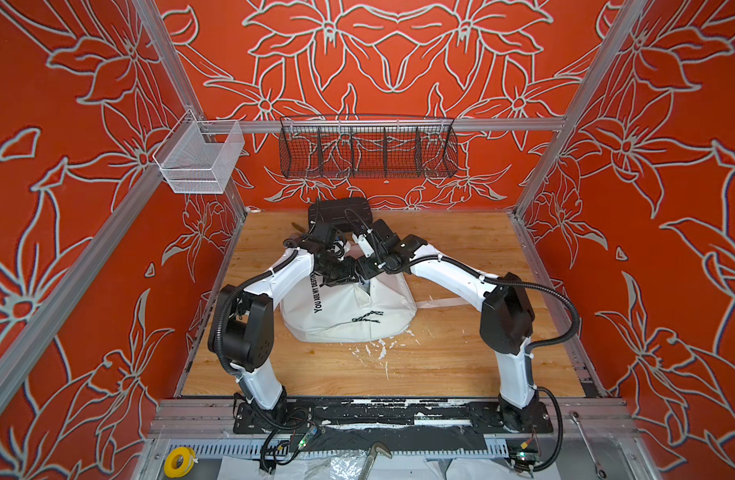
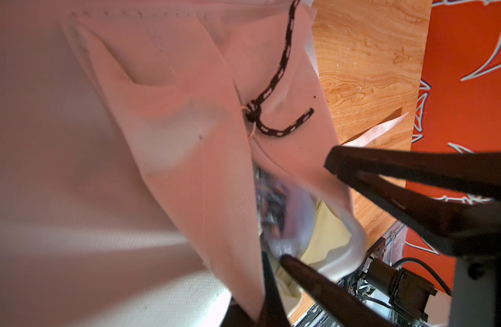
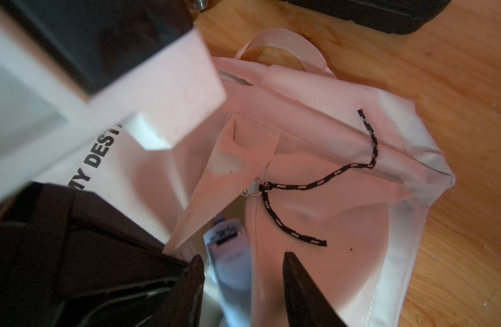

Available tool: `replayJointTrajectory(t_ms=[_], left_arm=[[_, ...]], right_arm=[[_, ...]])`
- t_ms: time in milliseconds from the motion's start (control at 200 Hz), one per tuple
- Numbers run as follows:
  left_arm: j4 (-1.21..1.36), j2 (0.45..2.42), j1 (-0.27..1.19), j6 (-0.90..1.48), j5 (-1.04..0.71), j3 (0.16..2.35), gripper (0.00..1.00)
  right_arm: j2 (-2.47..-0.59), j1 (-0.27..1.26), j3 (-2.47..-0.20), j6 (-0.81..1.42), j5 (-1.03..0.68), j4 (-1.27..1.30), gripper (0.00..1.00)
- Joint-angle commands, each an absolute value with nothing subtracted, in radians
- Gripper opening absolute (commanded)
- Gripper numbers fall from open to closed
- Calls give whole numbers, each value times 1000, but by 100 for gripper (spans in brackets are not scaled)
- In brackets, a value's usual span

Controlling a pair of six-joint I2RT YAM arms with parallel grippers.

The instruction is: Pack the student bag

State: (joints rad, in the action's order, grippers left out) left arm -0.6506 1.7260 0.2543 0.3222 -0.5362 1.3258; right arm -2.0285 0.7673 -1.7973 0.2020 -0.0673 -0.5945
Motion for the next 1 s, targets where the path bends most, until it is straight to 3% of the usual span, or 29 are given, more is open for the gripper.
replayJointTrajectory(t_ms=[0,340,585,661,766,996], left_arm=[[-636,1706,258,316,-568,1347,0],[-618,1704,259,327,-565,1339,0],[-606,1708,261,328,-559,1324,0],[-606,1712,261,328,-555,1325,7],[-607,1703,260,322,-537,1333,32],[-589,1645,234,309,-499,1364,50]], right_arm=[[-1968,782,-1771,158,-38,-553,51],[-1962,756,-1823,133,-1,-588,52],[-2018,700,-1810,104,-164,-603,45],[-2045,699,-1809,80,-235,-611,43],[-2060,694,-1794,53,-310,-608,36],[-1984,609,-1673,-38,-380,-404,29]])
